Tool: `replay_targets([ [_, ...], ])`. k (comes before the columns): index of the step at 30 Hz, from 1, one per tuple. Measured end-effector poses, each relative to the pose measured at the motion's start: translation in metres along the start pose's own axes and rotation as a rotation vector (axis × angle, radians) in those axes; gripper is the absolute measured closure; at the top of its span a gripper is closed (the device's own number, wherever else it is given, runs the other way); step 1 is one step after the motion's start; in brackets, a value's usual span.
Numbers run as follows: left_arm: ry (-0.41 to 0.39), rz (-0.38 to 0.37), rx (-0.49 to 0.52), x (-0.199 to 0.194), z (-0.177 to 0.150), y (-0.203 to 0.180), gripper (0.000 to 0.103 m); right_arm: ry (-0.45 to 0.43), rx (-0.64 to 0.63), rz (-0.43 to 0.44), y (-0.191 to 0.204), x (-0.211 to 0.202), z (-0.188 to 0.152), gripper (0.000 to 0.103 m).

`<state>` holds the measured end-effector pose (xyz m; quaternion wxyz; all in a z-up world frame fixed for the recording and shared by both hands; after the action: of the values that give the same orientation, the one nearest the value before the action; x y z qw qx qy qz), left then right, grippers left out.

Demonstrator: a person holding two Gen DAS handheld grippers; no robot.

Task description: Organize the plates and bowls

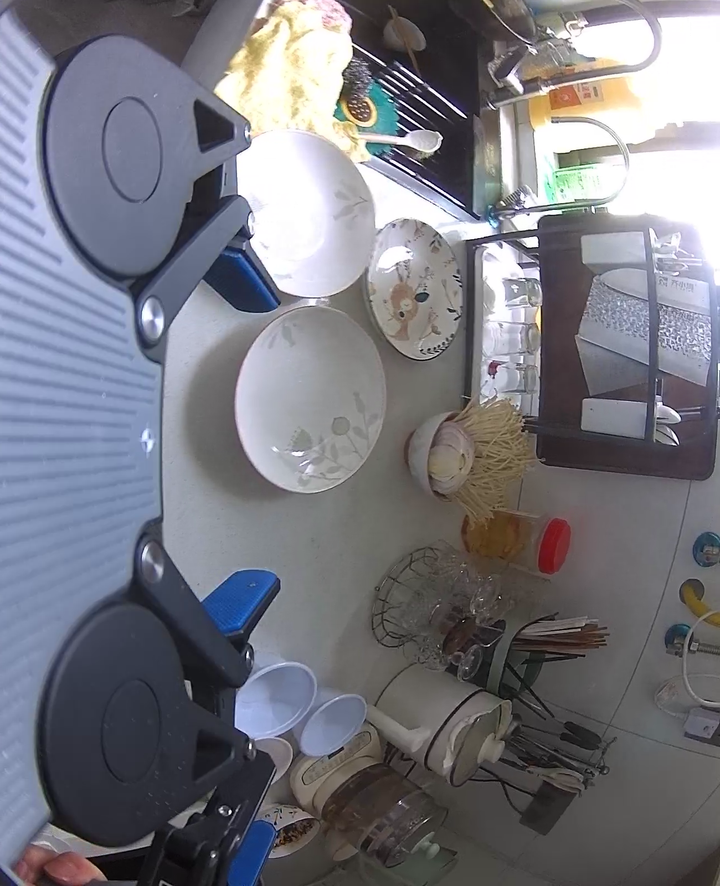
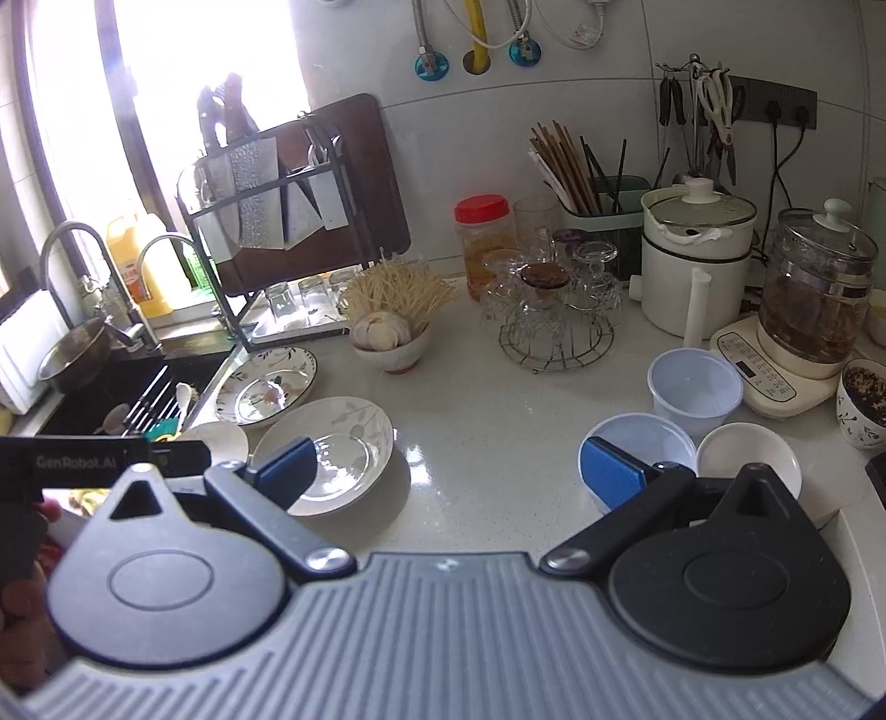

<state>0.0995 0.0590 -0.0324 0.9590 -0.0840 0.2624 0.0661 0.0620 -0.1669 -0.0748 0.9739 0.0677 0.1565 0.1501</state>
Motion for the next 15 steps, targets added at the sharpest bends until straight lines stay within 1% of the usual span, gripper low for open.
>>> replay_targets([
  [5, 0.010, -0.032, 0.011, 0.021, 0.019, 0.017, 0.002, 0.005, 0.007, 0.002, 0.019, 0.018, 0.002, 0.000],
  [10, 0.016, -0.052, 0.018, 0.039, 0.035, 0.043, 0.002, 0.026, 0.072, 0.007, 0.041, 0.042, 0.001, 0.000],
  [15, 0.006, -0.068, 0.009, 0.059, 0.045, 0.072, 0.002, 0.046, 0.054, -0.004, 0.067, 0.064, 0.000, 0.000],
])
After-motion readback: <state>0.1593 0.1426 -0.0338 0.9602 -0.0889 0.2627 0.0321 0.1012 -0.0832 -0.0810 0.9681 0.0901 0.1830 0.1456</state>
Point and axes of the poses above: each gripper's, at about its wrist camera, not at the fingertips, and x roughly the way its jaws point, y to its left, z to its top, the point moved 5 cm from there along x, roughly the way its jaws point, and after that the axes turned 15 degrees about -y, right-handed, at the moved point
